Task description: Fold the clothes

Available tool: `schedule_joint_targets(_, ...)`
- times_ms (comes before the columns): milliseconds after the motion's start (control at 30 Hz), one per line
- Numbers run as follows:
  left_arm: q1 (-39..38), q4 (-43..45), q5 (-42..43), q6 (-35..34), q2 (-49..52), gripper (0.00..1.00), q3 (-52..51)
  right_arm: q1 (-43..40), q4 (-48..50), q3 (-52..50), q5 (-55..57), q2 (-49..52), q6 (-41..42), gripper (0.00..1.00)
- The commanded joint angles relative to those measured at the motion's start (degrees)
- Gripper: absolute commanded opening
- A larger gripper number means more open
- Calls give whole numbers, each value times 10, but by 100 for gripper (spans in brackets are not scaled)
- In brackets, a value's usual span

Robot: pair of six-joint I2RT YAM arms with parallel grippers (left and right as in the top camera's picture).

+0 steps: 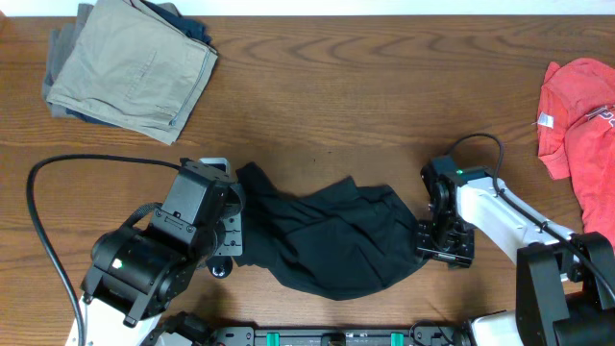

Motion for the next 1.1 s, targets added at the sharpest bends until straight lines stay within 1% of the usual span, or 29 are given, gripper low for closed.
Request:
schedule_joint_targets(0,0,-1,-11,-5,2,6,4,-4,17,1,-25,2,4,62)
schedule_joint_targets(167,-1,-10,-11,-5,2,6,4,-5,33,0,-27,2,4,61)
schedule_joint_targets(300,-1,-9,-11,-5,2,6,4,-5,48,0,-34,2,8,55)
schedule_joint_targets(500,-1,-10,-11,-5,2,6,4,-6,49,0,-36,2,12,34)
schedule_joint_targets(600,-1,-10,-11,-5,2,6,4,-6,49,0,-36,2,12,29)
schedule_joint_targets(700,-1,-10,-11,-5,2,6,4,-6,49,0,-35,2,12,16)
schedule_joint_targets(767,-1,-10,-11,-5,2,6,4,-6,49,1,-36,2,12,3)
schedule_joint_targets(867,0,-9,-11,-5,2,6,4,-8,49,2,-36,2,12,1)
schedule_joint_targets(1067,-1,-2,-10,-5,1,6,5,-37,35,22,-36,-2,5,1)
